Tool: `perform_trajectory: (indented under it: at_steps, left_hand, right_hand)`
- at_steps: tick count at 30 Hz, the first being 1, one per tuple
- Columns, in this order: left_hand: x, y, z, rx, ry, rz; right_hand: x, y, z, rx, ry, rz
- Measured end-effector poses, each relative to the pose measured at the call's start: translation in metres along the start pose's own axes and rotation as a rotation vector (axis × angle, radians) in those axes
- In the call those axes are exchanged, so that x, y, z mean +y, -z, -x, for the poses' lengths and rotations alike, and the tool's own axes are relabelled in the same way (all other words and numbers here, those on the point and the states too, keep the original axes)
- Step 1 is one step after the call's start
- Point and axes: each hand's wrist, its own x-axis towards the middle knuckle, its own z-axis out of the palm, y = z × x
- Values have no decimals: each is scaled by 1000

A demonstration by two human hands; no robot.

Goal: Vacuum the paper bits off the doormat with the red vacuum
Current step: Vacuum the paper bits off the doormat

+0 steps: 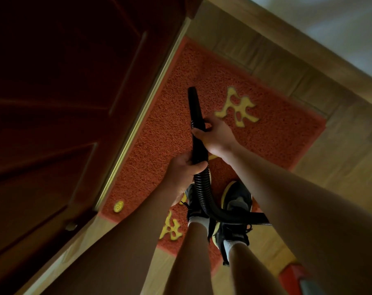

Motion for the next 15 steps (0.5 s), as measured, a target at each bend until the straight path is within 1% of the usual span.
perform_trajectory:
  at_steps: [8,15]
  left_hand:
    - [-12,-20,30,-7,-43,2]
    - [-29,-41,52,13,-70,48]
  right_hand:
    - [10,16,32,-5,-11,-22]
    - [22,28,59,11,17,48]
